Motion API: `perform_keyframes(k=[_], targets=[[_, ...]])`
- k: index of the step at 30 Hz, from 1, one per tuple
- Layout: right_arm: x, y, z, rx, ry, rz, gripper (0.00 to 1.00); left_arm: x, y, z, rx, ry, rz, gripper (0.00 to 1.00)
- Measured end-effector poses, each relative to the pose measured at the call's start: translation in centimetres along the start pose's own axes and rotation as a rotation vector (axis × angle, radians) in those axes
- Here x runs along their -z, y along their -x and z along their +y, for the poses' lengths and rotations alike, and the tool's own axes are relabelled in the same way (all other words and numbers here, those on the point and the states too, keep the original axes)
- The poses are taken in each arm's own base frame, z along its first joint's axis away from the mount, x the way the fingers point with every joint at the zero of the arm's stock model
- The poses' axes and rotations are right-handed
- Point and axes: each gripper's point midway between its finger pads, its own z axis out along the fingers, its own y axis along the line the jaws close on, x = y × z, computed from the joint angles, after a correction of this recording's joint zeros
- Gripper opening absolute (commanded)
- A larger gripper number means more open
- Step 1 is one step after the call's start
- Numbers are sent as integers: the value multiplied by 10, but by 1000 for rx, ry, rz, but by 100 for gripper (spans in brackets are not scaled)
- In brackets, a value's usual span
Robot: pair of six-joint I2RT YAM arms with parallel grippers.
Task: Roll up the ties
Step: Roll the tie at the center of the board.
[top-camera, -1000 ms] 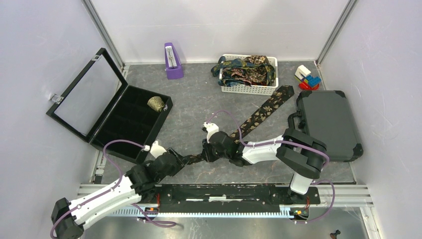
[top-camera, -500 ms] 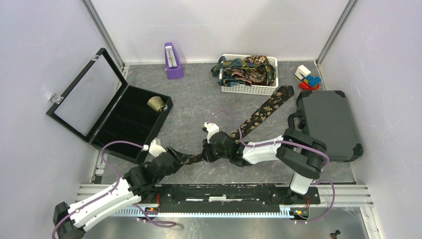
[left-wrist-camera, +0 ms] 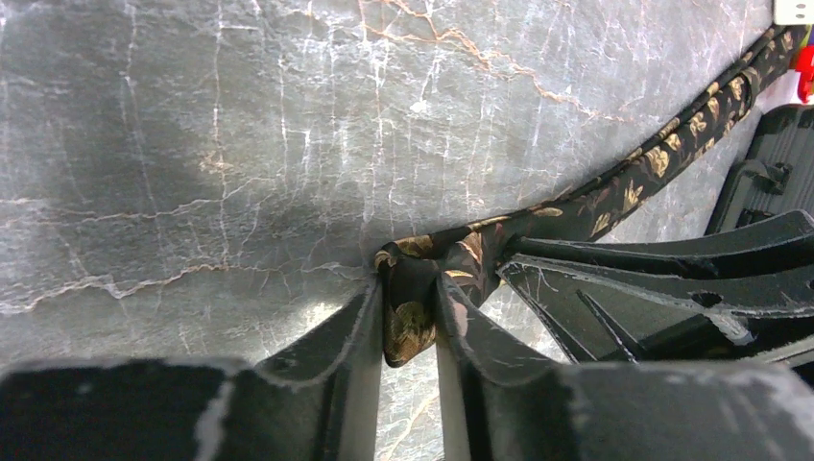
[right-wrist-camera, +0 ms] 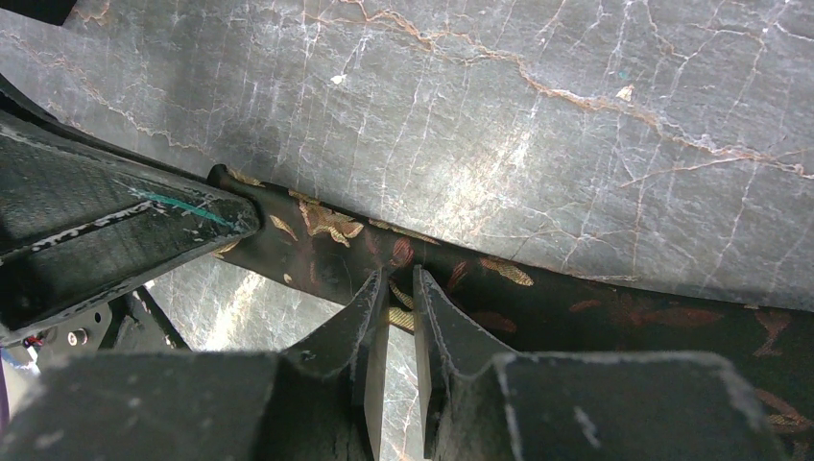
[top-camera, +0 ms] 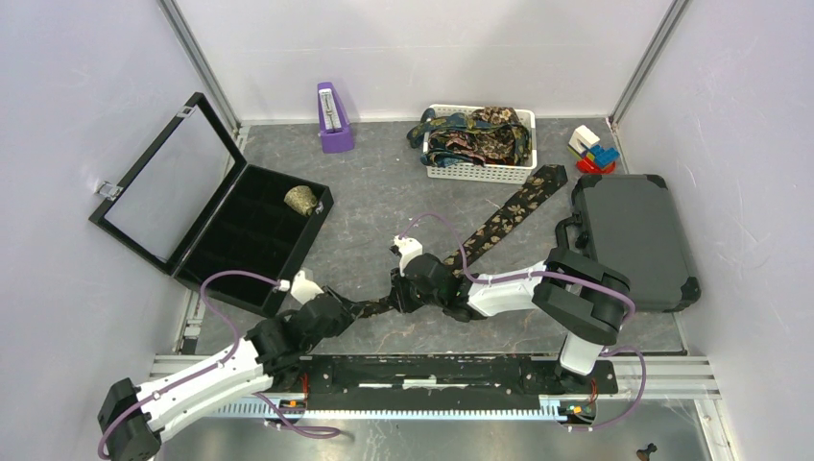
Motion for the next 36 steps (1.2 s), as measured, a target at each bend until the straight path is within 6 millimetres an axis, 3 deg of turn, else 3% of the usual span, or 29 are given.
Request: perform_keyframes(k=[8,15,18,22,27,36], targets=[[0,0,1,0,5,2,22,-1,-2,4,1,20,5,3],[0,4,8,14,18,7,39,1,4,14,-30,69,-19,2],[0,11,19,33,36,1,39,3,8,22,-53,109,-34,2],[2,23,38,43,74,-26,33,6,12,25,-70,144,-48,2],[1,26,48,41,96,-31,24,11,19,20,-84,150,-62,2],[-20,25,62,24,124,-12,14,16,23,22,-111,173,-71,2]])
